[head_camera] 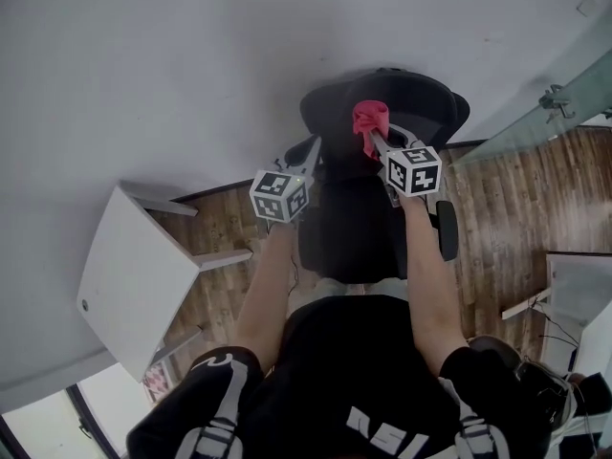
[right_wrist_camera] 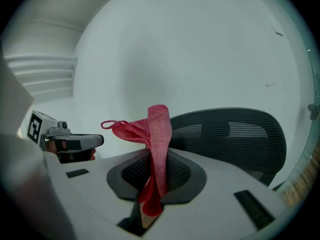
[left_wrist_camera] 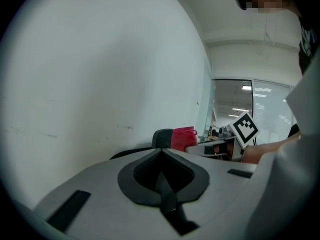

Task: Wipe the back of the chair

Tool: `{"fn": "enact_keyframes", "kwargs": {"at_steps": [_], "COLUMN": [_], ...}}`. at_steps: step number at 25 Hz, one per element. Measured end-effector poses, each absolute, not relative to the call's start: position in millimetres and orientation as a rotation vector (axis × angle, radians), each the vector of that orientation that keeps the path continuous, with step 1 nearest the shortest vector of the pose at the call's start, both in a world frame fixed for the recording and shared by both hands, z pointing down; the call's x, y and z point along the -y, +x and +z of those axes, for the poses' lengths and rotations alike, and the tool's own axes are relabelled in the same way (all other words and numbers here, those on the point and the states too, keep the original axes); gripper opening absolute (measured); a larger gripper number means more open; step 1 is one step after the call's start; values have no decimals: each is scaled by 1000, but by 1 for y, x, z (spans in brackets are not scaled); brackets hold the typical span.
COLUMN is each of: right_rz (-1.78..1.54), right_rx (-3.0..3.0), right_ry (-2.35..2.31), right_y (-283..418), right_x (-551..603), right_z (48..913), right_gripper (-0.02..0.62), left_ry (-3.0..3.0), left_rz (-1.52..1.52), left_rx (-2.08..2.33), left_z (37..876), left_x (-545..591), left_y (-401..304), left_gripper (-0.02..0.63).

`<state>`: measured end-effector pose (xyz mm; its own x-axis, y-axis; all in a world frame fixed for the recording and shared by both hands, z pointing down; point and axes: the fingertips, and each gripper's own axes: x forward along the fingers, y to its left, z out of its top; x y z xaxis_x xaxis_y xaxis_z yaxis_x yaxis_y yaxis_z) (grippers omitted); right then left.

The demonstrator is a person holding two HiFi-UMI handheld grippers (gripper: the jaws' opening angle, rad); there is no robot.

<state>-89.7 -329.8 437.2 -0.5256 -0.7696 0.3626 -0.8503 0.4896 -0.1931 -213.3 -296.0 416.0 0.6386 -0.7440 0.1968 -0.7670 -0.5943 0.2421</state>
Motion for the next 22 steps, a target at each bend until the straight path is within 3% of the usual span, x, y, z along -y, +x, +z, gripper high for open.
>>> {"fn": "enact_keyframes", "kwargs": {"at_steps": [22], "right_rz": [678], "right_rx": [2539], "right_ry": [1306], "right_y": [-105], "right_x": [390], "right_z": [456], "right_gripper": [69], "left_ry": [2377], "left_rz": [52], "left_rx": [1488], "left_z": [404], "left_x": [328], "left_y": [-218], "left_gripper": [25]}}
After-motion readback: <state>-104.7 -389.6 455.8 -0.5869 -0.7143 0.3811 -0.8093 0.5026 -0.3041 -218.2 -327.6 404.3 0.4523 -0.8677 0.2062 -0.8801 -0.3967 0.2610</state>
